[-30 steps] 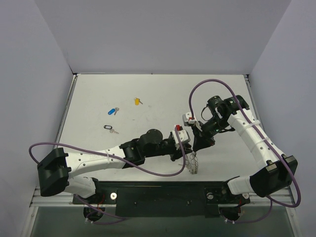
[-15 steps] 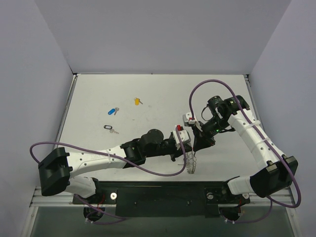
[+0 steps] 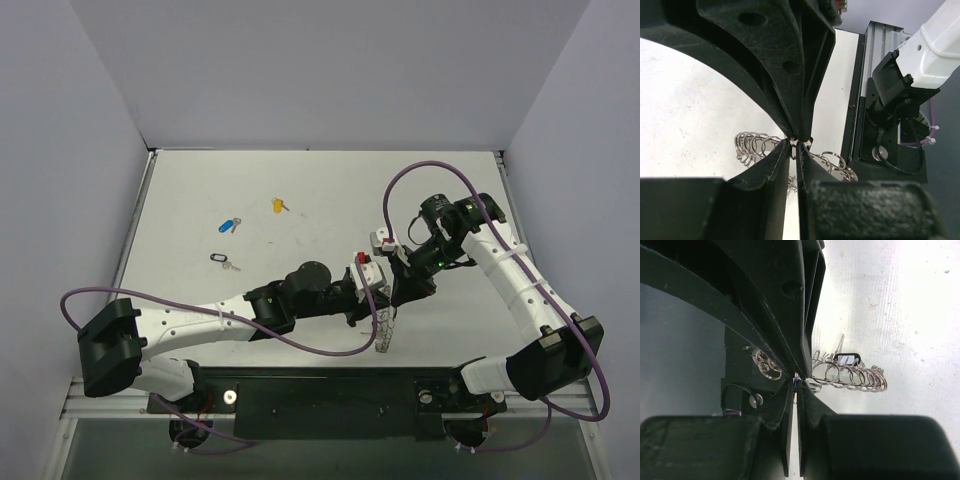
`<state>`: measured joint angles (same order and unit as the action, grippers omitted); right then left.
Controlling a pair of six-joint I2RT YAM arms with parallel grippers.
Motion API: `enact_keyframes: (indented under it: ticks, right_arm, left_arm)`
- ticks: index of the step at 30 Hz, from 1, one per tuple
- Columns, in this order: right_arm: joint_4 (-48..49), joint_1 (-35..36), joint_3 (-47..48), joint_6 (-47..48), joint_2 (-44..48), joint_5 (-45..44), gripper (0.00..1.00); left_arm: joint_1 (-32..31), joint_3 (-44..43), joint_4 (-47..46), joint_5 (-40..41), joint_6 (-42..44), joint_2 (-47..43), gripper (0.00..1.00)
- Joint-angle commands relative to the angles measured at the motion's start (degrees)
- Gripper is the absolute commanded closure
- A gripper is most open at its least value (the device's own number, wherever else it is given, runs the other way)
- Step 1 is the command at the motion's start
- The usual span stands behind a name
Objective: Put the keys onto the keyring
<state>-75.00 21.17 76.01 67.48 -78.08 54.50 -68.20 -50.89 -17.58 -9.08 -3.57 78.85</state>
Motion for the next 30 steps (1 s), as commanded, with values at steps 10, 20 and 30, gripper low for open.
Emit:
enact_keyframes:
  ticks: [10, 20, 30]
  right_arm:
    - [-2.3, 0.5, -0.2, -0.2, 1.9, 2.5, 1.0]
    - [-2.3, 0.5, -0.2, -0.3, 2.0, 2.6, 1.0]
    - [-2.3, 0.5, -0.2, -0.4, 1.9, 2.5, 1.0]
  left_arm:
    - [-0.3, -1.2, -5.7, -0.8, -1.0, -0.1, 0.81]
    - [-0.3, -1.7, -3.8, -1.2, -0.9, 0.3, 0.81]
    - [-0.3, -2.0, -2.6, -1.2, -0.7, 0.7, 0.79]
